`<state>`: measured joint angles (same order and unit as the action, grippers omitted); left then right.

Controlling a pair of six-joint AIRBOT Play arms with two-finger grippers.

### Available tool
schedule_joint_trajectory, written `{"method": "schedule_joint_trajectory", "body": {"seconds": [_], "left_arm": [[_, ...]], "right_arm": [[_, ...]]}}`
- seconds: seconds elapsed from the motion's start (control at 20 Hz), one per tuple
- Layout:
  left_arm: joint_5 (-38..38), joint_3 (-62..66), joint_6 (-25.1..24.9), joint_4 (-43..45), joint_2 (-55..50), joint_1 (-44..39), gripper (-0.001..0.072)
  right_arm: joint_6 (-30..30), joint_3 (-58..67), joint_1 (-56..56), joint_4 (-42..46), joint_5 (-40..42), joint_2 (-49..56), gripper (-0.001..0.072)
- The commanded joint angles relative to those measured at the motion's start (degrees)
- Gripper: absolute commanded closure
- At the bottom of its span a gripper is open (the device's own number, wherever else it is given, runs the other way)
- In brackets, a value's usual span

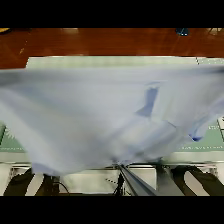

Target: Fold the shirts.

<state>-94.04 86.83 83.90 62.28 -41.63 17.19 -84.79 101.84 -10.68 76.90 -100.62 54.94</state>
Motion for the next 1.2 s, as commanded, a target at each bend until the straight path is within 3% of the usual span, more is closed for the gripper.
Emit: {"method": "schedule_joint_trajectory", "body": {"seconds": [0.0, 0.1, 0.2, 0.35, 0.55, 0.85, 1.15], "left_arm": [[5.95, -13.25, -2.1, -0.37, -6.21, -3.43, 0.0681], [11.28, -13.84, -2.54, -0.35, -13.05, -4.9, 0.068], [18.99, -12.74, -7.74, -0.31, -18.97, -5.07, 0.068], [31.19, -12.33, -7.58, -1.11, -25.92, -4.74, 0.068], [39.71, -12.33, -7.74, -5.07, -35.63, -5.49, 0.068], [41.9, -12.33, -7.78, -7.06, -46.18, -5.38, 0.068], [30.14, -12.33, -7.65, -1.7, -47.54, -5.31, 0.068]], "right_arm": [[2.29, 0.07, 2.89, -0.2, 0.7, 15.06, 0.0684], [2.58, 0.07, 6.4, 0.11, 7.56, 23.12, 0.0684], [2.19, 0.07, 8.09, 0.02, 16.63, 28.68, 0.0683], [-0.96, 0.04, 8.59, -1.4, 28.83, 34.21, 0.0683], [-1.79, 0.04, 8.59, -5.09, 37.18, 40.37, 0.0683], [-1.97, 0.04, 8.76, -7.43, 33.79, 48.76, 0.0684], [-3.48, 0.04, 8.7, -6.34, 23.45, 49.59, 0.0683]]}}
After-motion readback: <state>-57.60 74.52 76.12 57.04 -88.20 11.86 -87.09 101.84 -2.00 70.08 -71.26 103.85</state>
